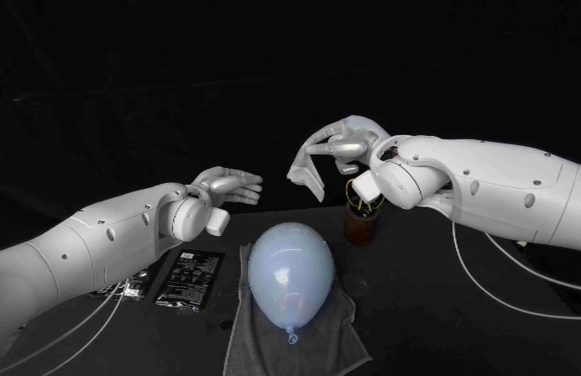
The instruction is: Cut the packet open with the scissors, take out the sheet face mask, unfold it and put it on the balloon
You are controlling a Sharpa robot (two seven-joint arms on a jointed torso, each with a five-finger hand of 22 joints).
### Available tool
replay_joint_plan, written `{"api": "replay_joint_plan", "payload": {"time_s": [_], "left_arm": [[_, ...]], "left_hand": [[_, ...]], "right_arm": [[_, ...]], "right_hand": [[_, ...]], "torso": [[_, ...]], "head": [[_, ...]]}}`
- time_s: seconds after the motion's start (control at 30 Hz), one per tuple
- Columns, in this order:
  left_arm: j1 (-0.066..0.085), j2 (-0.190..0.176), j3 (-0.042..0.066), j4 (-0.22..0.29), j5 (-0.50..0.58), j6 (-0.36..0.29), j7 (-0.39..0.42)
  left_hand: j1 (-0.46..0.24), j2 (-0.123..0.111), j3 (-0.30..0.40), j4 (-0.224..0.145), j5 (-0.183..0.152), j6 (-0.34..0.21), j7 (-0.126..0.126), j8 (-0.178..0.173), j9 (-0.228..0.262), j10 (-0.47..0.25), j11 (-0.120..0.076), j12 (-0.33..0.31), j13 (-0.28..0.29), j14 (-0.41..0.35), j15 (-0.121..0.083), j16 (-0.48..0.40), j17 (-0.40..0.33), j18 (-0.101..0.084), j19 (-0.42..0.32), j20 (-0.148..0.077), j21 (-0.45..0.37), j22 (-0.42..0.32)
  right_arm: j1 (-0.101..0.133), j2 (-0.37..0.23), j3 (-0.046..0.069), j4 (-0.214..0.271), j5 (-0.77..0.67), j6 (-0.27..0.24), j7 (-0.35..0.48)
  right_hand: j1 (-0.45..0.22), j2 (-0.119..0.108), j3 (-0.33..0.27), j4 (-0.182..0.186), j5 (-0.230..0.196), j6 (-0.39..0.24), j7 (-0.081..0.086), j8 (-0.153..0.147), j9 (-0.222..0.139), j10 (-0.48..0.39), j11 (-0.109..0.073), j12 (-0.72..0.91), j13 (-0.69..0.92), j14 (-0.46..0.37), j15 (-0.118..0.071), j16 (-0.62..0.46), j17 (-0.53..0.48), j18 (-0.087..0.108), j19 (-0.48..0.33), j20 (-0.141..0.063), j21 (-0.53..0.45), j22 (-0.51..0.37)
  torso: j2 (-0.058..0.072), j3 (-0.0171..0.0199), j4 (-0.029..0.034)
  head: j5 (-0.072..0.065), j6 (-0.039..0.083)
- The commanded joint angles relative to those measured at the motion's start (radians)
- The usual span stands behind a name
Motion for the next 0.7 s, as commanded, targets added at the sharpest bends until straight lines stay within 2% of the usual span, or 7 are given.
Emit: {"api": "replay_joint_plan", "payload": {"time_s": [0.03, 0.1, 0.17, 0.3, 0.4, 0.6, 0.7], "left_arm": [[-0.008, 0.001, 0.001, 0.007, 0.005, 0.143, 0.099], [-0.013, 0.002, 0.001, 0.009, 0.025, 0.188, 0.136], [-0.019, 0.005, 0.001, 0.01, 0.052, 0.237, 0.186], [-0.023, 0.013, 0.001, 0.01, 0.077, 0.272, 0.261], [-0.025, 0.021, 0.002, 0.005, 0.072, 0.273, 0.31], [-0.027, 0.032, 0.003, 0.002, 0.017, 0.231, 0.377], [-0.027, 0.038, 0.005, 0.004, -0.009, 0.205, 0.389]], "left_hand": [[-0.054, -0.026, -0.057, 0.038, -0.004, -0.041, 0.03, -0.015, -0.013, -0.038, 0.02, -0.048, -0.032, -0.075, 0.03, -0.084, -0.032, -0.032, -0.066, 0.015, -0.101, -0.058], [-0.084, -0.044, -0.135, 0.079, -0.004, -0.062, 0.019, -0.021, -0.021, -0.056, 0.039, -0.087, -0.058, -0.125, 0.053, -0.156, -0.059, -0.058, -0.104, 0.015, -0.177, -0.104], [-0.092, -0.052, -0.21, 0.118, -0.003, -0.083, 0.016, -0.031, -0.029, -0.078, 0.036, -0.13, -0.085, -0.172, 0.064, -0.224, -0.084, -0.071, -0.158, 0.016, -0.266, -0.157], [0.013, 0.003, -0.436, 0.198, -0.005, -0.102, 0.007, -0.038, -0.045, -0.078, 0.012, -0.211, -0.093, -0.201, 0.093, -0.343, -0.124, -0.075, -0.196, 0.02, -0.381, -0.228], [0.141, 0.037, -0.613, 0.233, -0.005, -0.128, -0.008, -0.054, -0.059, -0.1, -0.013, -0.273, -0.095, -0.342, 0.099, -0.484, -0.169, -0.078, -0.217, 0.018, -0.434, -0.261], [0.258, 0.051, -0.708, 0.236, -0.004, -0.221, -0.034, -0.121, -0.095, -0.156, -0.041, -0.338, -0.095, -0.455, 0.099, -0.578, -0.199, -0.079, -0.227, 0.019, -0.469, -0.283], [0.31, 0.04, -0.718, 0.241, -0.004, -0.333, -0.045, -0.204, -0.136, -0.227, -0.042, -0.379, -0.098, -0.482, 0.102, -0.601, -0.205, -0.079, -0.226, 0.02, -0.48, -0.291]], "right_arm": [[0.0, 0.0, 0.001, -0.003, 0.004, 0.031, 0.018], [0.0, 0.0, 0.001, -0.003, 0.005, 0.037, 0.018], [0.0, 0.001, 0.001, -0.003, 0.005, 0.042, 0.018], [0.0, 0.001, 0.001, -0.003, 0.005, 0.047, 0.019], [0.0, 0.001, 0.001, -0.002, 0.005, 0.051, 0.019], [0.0, 0.003, 0.001, -0.001, 0.006, 0.057, 0.018], [0.0, 0.004, 0.001, 0.0, 0.006, 0.058, 0.017]], "right_hand": [[-0.005, 0.006, 0.007, -0.003, 0.003, 0.004, -0.001, 0.004, 0.001, 0.038, -0.005, 0.003, 0.165, 0.107, -0.008, 0.003, 0.263, 0.006, 0.003, -0.005, -0.004, 0.181], [-0.005, 0.006, 0.007, -0.003, 0.003, 0.004, -0.001, 0.004, 0.001, 0.038, -0.005, 0.003, 0.165, 0.107, -0.008, 0.003, 0.263, 0.006, 0.003, -0.005, -0.004, 0.181], [-0.005, 0.006, 0.007, -0.003, 0.003, 0.004, -0.001, 0.004, 0.001, 0.038, -0.005, 0.003, 0.165, 0.107, -0.008, 0.003, 0.263, 0.006, 0.003, -0.005, -0.004, 0.181], [-0.005, 0.006, 0.007, -0.003, 0.003, 0.004, -0.001, 0.004, 0.001, 0.038, -0.005, 0.003, 0.165, 0.107, -0.008, 0.003, 0.263, 0.006, 0.003, -0.005, -0.004, 0.181], [-0.005, 0.006, 0.007, -0.003, 0.003, 0.004, -0.001, 0.004, 0.001, 0.038, -0.005, 0.003, 0.165, 0.107, -0.008, 0.003, 0.263, 0.006, 0.003, -0.005, -0.004, 0.181], [-0.006, 0.006, 0.009, -0.004, 0.003, 0.003, -0.001, 0.005, 0.001, 0.038, -0.005, 0.003, 0.165, 0.107, -0.008, 0.003, 0.263, 0.006, 0.003, -0.005, -0.003, 0.181], [-0.006, 0.006, 0.009, -0.004, 0.003, 0.003, -0.001, 0.005, 0.001, 0.038, -0.005, 0.003, 0.165, 0.107, -0.008, 0.003, 0.263, 0.006, 0.003, -0.005, -0.003, 0.181]], "torso": [[0.001, 0.0005, -0.0012], [0.001, 0.0007, -0.0016], [0.001, 0.001, -0.0026], [0.001, 0.0017, -0.0024], [0.001, 0.0024, -0.0029], [0.001, 0.0022, -0.0031], [0.0, 0.0019, -0.0011]], "head": [[0.001, -0.001], [0.001, -0.001], [0.0, -0.001], [0.001, -0.001], [0.001, -0.001], [-0.002, -0.001], [-0.003, -0.001]]}}
